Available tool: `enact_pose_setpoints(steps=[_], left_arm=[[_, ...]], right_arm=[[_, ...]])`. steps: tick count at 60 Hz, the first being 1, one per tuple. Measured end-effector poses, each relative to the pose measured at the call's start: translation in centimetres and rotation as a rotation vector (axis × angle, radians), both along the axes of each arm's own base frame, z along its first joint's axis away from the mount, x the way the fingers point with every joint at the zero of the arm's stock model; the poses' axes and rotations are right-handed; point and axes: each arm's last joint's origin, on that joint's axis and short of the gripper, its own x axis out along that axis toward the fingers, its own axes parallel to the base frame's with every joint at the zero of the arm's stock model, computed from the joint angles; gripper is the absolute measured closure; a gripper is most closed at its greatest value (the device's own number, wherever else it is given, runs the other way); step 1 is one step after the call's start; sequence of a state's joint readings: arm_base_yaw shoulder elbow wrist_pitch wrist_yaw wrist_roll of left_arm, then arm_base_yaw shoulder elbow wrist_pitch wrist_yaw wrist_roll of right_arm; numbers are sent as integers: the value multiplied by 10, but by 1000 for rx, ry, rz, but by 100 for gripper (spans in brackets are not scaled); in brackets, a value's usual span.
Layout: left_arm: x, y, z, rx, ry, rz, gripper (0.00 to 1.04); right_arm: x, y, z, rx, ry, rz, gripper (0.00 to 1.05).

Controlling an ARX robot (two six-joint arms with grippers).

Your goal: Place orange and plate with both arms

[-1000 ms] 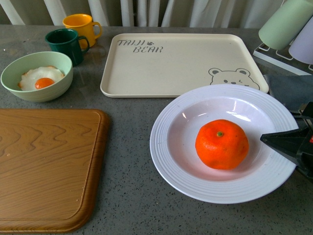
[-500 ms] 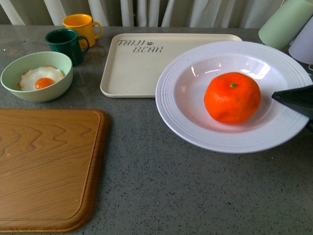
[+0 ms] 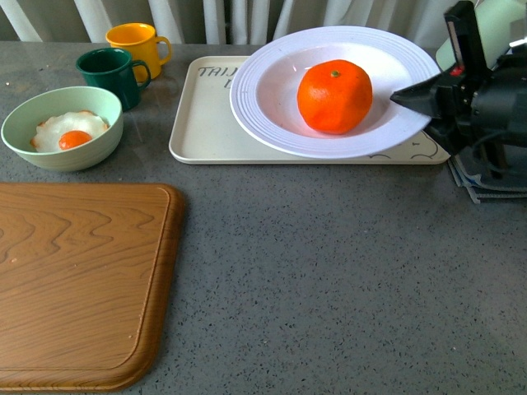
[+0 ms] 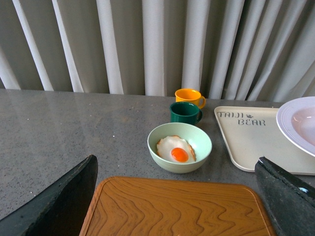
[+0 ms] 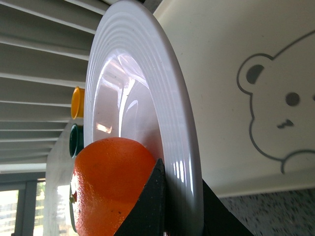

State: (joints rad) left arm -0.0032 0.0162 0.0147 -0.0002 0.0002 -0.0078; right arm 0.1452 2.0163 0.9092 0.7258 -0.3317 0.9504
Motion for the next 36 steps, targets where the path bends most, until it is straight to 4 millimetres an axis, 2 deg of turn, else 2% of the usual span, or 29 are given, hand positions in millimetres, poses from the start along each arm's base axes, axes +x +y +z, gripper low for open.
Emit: enact_pose_setpoints(steps=[20, 36], left_arm=[[0, 0, 0, 0, 0, 0, 9], [0, 0, 0, 0, 0, 0, 9]], right_arm=[[62, 27, -6, -9, 16, 25, 101], [85, 40, -19, -23, 45, 34, 101]])
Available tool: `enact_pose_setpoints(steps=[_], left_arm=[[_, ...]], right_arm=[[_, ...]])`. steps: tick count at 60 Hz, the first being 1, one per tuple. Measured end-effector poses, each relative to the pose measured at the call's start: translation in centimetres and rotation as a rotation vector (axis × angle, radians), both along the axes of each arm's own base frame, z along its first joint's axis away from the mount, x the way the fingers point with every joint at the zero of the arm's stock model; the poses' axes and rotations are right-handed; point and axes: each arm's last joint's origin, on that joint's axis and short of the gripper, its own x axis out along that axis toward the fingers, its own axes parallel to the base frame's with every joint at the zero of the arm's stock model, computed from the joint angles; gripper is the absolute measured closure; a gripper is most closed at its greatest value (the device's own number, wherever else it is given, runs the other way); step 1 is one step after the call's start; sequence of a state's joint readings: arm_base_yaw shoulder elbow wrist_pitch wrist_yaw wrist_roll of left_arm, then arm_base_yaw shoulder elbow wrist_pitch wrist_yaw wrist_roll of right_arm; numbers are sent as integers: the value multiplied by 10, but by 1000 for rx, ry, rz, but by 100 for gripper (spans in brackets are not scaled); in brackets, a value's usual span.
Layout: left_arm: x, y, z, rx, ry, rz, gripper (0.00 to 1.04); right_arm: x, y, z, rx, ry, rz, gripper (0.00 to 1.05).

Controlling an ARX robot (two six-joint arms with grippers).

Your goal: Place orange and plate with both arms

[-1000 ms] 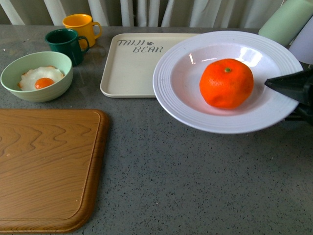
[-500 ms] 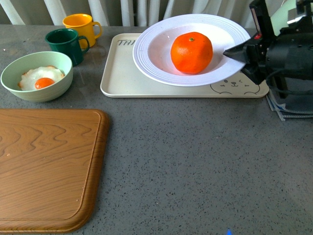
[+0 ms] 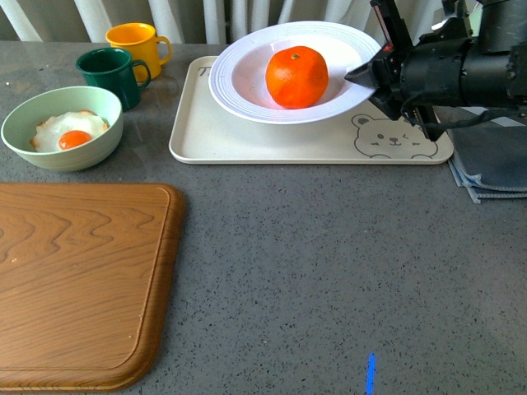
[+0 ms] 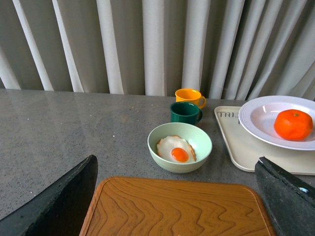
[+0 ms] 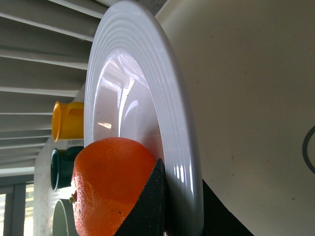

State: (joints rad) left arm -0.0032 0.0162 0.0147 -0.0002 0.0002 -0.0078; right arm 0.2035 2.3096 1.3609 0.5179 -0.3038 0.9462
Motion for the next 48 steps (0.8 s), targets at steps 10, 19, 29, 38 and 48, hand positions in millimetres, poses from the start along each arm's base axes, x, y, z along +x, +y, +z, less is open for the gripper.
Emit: enact_pose_setpoints(steps=[10, 19, 29, 38, 48], left_arm=[[0, 0, 0, 0, 0, 0, 9], [0, 0, 0, 0, 0, 0, 9], [0, 0, 0, 0, 0, 0, 9], [0, 0, 0, 0, 0, 0, 9], [0, 0, 0, 0, 0, 0, 9]], right_arm=[[2, 2, -12, -7, 22, 4, 101], [3, 1, -15, -12, 26, 5, 101], [4, -3, -15, -22, 19, 2, 92], [-3, -17, -23, -52, 34, -10, 50], [-12, -25, -17, -71, 26, -13, 26]])
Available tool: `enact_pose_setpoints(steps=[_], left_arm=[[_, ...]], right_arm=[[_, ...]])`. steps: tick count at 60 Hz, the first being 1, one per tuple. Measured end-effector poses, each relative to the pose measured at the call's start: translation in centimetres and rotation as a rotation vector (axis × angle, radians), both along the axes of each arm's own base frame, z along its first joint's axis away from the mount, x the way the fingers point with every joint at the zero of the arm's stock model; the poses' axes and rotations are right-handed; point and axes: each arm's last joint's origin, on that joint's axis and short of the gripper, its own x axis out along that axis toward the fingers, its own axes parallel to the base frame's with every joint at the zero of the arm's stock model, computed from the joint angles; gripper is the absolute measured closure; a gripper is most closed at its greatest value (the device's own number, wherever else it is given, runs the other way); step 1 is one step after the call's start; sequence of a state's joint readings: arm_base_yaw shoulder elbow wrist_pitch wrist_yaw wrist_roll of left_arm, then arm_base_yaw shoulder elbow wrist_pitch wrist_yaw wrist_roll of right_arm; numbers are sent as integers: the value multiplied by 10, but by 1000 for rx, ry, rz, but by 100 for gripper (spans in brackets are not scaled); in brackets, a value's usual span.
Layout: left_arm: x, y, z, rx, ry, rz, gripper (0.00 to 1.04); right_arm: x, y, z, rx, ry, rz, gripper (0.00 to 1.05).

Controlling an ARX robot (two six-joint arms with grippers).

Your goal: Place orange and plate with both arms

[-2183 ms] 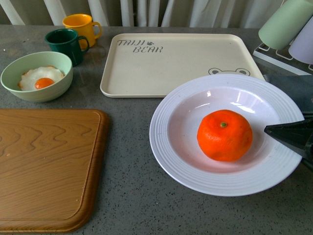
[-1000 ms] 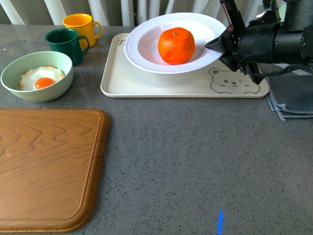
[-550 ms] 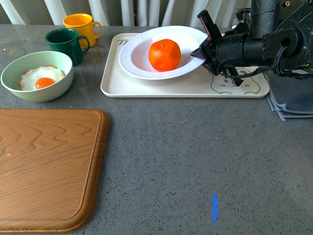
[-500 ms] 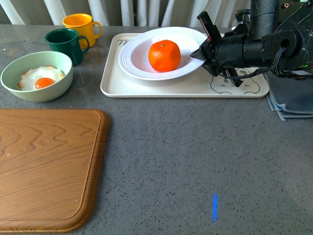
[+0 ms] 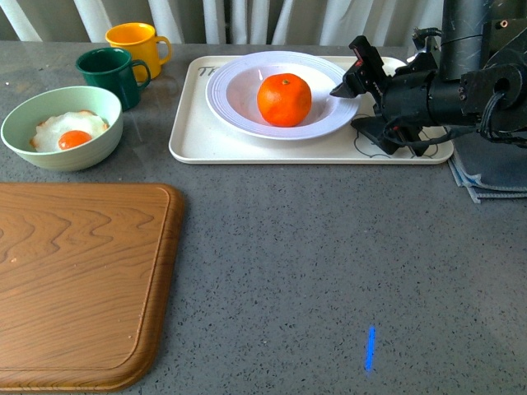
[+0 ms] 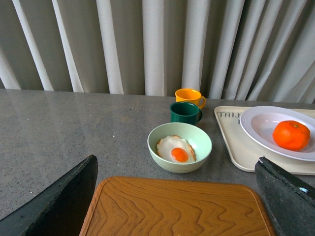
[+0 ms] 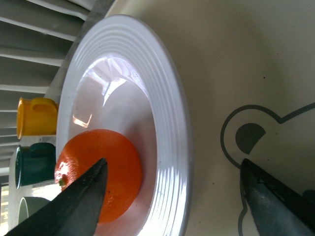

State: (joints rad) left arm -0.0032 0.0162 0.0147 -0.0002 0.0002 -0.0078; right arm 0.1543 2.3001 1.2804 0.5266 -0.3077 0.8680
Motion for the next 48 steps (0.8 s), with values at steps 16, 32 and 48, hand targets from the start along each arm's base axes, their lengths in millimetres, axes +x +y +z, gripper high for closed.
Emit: enact_pose_setpoints(steps=[16, 32, 48], left_arm=[[0, 0, 0, 0, 0, 0, 9], [0, 0, 0, 0, 0, 0, 9], [0, 0, 0, 0, 0, 0, 9]], right_arm=[[-37, -7, 52, -122, -170, 70, 9], [-110, -12, 100, -354, -355, 144, 9], [-154, -33, 96, -786, -627, -211, 42]])
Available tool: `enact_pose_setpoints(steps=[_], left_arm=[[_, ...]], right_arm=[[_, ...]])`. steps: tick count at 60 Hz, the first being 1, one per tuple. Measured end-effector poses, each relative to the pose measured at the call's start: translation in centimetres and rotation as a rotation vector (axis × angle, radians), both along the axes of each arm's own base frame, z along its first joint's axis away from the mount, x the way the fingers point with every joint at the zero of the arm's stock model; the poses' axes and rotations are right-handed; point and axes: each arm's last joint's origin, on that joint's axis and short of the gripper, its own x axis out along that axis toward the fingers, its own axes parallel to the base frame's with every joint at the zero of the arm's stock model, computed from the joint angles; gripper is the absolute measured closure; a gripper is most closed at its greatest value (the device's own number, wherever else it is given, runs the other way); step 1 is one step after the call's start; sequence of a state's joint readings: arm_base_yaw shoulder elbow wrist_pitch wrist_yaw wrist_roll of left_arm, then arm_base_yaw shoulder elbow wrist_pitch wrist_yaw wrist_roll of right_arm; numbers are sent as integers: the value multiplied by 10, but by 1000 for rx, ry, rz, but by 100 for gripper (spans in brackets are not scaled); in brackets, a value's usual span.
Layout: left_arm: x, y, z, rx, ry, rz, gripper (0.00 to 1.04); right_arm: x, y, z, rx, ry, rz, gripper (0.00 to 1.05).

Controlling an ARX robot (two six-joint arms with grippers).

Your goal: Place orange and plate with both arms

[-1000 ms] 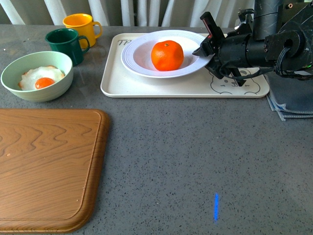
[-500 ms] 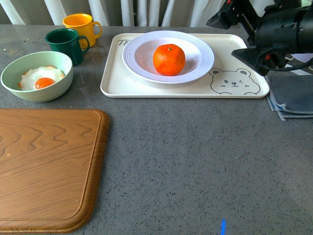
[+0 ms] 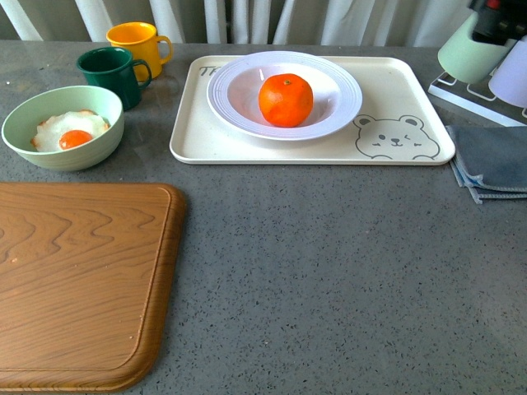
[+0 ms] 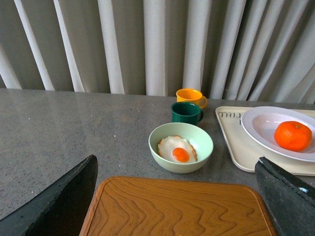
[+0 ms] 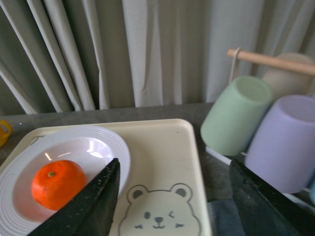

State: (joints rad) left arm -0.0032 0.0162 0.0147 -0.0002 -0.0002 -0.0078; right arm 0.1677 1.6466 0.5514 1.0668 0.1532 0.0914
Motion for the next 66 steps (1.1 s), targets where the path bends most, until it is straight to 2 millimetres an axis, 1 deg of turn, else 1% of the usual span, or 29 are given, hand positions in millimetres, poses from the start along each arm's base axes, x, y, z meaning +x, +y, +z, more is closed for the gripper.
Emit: enact_pose_setpoints(steps=[4, 9, 19, 33, 36, 42, 52, 66], left_arm=[[0, 0, 0, 0, 0, 0, 9], [0, 0, 0, 0, 0, 0, 9], [0, 0, 0, 0, 0, 0, 9], [0, 0, 0, 0, 0, 0, 9], [0, 0, 0, 0, 0, 0, 9], [0, 0, 0, 0, 0, 0, 9], [0, 0, 0, 0, 0, 0, 9], [0, 0, 0, 0, 0, 0, 9]], right_arm=[[-15, -7, 1, -30, -17, -12, 53], [-43, -17, 1, -61, -27, -12, 75], [-71, -26, -13, -76, -12, -7, 103], [-101, -35, -12, -81, -15, -10, 103], [-107, -40, -12, -81, -13, 11, 103], [-117, -45, -12, -81, -12, -13, 103], [-133, -46, -12, -81, -11, -12, 103], [-148, -46, -12, -81, -12, -12, 103]])
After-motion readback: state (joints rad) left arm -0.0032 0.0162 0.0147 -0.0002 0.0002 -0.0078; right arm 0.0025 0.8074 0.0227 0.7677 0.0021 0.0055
